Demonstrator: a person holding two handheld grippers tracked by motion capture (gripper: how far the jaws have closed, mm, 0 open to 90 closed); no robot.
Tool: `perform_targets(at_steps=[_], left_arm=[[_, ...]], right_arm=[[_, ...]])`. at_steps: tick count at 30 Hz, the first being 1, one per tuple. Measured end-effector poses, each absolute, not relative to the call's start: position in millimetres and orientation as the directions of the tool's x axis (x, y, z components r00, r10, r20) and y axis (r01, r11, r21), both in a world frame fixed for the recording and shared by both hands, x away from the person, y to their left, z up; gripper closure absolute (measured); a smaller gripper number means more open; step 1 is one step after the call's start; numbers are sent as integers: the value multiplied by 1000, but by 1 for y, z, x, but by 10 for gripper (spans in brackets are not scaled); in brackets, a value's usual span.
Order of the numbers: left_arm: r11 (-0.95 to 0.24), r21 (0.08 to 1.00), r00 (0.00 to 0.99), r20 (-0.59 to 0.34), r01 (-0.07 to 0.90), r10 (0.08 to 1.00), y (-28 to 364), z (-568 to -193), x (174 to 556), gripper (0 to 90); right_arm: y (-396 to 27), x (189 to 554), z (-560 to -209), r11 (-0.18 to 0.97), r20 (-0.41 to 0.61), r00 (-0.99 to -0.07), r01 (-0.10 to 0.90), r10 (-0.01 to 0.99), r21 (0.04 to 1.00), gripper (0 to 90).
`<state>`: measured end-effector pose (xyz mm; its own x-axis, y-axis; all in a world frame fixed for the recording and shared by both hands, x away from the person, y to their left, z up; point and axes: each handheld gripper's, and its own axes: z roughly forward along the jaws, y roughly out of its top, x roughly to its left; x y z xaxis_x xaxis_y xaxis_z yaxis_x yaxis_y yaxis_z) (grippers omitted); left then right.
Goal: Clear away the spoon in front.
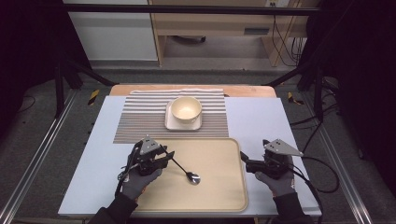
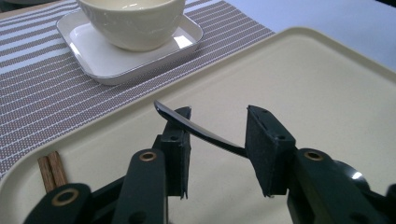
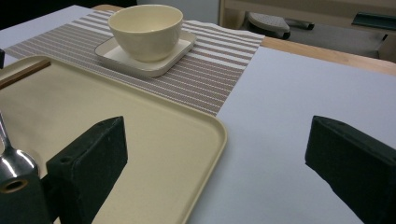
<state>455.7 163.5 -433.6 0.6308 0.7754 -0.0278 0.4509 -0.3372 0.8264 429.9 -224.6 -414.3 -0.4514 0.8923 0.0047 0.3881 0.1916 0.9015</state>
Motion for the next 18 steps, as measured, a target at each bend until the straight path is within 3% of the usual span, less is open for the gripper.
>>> perform_targets(at_steps=[18], left_arm=[[-411, 753, 628, -4, 513, 778, 156, -456, 468, 460]], right_arm=[[-225, 430, -415, 196, 1, -452, 389, 892, 900, 59]])
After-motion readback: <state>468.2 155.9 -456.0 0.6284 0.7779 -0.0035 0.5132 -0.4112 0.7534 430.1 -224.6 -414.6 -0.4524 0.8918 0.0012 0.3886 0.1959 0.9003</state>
